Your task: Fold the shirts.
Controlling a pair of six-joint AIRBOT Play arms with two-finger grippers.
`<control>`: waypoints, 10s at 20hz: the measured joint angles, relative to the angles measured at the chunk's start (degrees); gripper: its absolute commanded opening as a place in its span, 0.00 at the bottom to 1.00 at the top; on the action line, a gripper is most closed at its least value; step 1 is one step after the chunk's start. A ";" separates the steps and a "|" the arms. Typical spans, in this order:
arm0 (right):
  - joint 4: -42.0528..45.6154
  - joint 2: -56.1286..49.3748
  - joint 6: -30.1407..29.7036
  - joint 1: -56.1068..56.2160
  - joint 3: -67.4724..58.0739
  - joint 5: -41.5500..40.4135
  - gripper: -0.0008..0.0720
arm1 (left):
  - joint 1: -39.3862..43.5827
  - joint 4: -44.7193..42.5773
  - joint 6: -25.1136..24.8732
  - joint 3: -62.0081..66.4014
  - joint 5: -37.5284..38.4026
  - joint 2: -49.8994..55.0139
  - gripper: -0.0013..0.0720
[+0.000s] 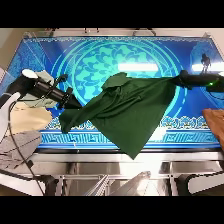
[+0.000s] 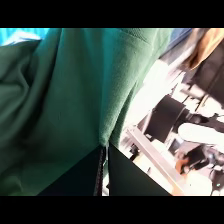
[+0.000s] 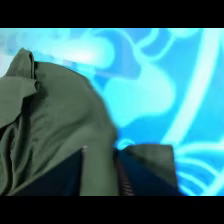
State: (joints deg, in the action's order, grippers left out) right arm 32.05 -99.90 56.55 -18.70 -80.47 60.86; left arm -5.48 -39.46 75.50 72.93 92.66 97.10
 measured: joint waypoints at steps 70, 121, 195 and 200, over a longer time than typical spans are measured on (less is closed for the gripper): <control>-44.06 63.30 4.11 -22.75 13.90 20.33 0.04 | -23.67 64.35 -15.61 17.75 9.79 -27.15 0.06; -12.57 33.97 -3.23 -0.33 28.55 -9.77 0.03 | -7.34 21.64 -14.36 27.19 -7.02 3.21 0.05; 5.97 25.57 6.34 -9.03 58.23 -0.09 0.04 | -27.34 -9.20 -5.53 -19.47 -5.42 -8.00 0.39; 5.53 25.59 5.75 -9.03 58.53 -0.04 0.04 | -22.12 -11.69 -5.95 -26.93 -11.96 -8.59 0.39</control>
State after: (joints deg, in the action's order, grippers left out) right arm 37.58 -74.30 62.30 -27.73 -21.93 60.82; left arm -27.59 -51.16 69.56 46.00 80.71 88.51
